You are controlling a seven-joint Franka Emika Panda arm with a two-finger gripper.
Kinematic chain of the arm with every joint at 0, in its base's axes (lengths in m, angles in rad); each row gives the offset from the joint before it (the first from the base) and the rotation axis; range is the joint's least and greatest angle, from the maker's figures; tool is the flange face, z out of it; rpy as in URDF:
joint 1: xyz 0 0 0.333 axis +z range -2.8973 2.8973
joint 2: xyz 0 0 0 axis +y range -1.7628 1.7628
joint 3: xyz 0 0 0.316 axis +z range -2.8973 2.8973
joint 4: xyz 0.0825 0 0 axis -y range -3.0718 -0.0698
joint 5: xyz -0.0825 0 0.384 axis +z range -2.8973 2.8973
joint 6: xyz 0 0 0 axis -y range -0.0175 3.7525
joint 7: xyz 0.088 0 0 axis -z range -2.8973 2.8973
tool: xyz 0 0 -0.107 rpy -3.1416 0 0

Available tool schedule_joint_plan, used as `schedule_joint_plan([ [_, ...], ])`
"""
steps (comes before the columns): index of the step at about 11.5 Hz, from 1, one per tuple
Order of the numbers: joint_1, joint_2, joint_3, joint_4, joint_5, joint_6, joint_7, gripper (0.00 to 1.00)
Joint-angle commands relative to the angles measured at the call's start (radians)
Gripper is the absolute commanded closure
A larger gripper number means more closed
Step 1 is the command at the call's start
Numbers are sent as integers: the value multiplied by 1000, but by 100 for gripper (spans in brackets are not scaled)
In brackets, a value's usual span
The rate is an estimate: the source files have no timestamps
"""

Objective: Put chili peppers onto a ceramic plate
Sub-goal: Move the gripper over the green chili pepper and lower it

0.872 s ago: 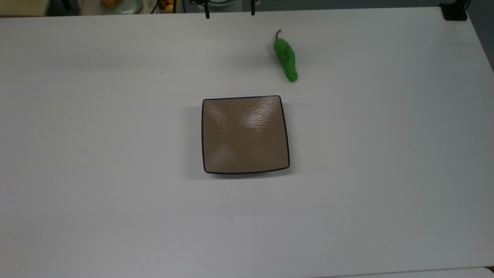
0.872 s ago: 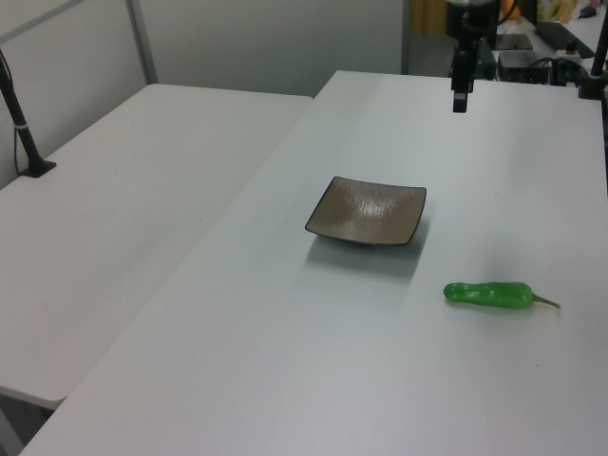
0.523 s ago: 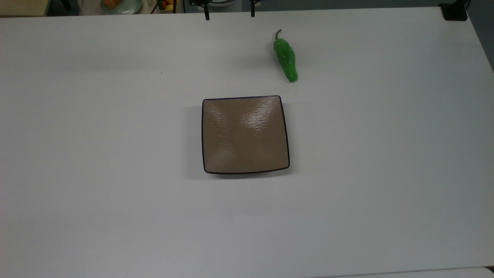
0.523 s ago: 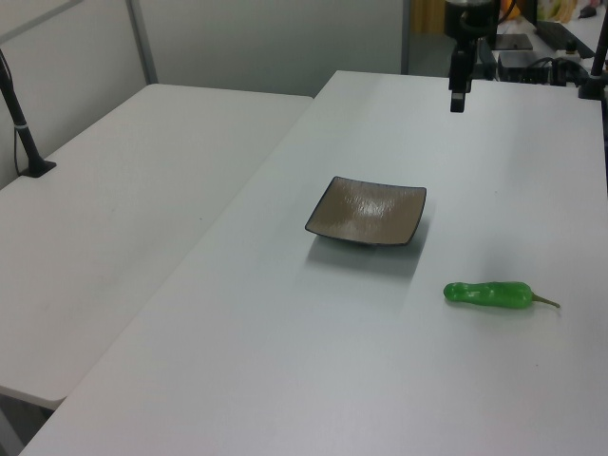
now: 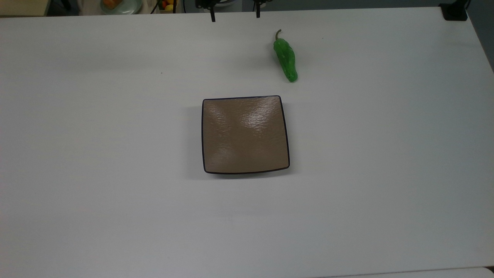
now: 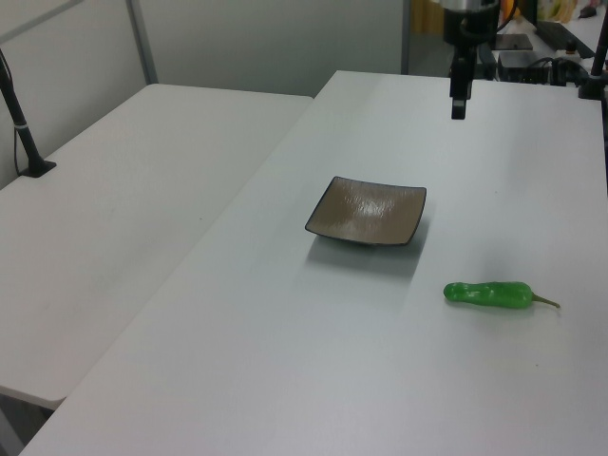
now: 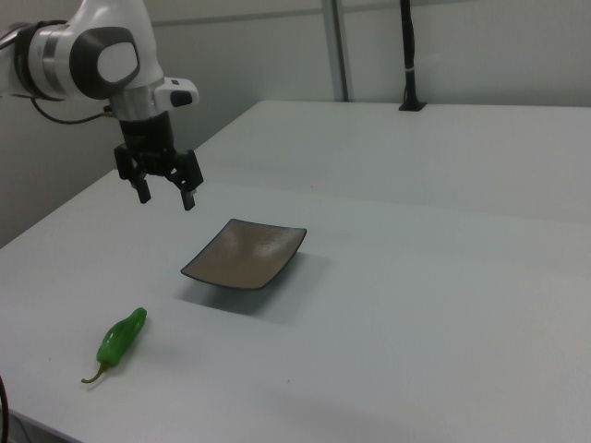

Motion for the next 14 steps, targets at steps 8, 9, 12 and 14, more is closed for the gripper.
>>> schedule_joint_plan([
  [8,60,-52,173,-300,20,13,-111,0],
  [9,60,-52,179,-342,20,46,-109,0],
  [12,63,-50,179,-461,20,180,-109,0],
  [14,83,-33,179,-505,20,272,-102,0],
])
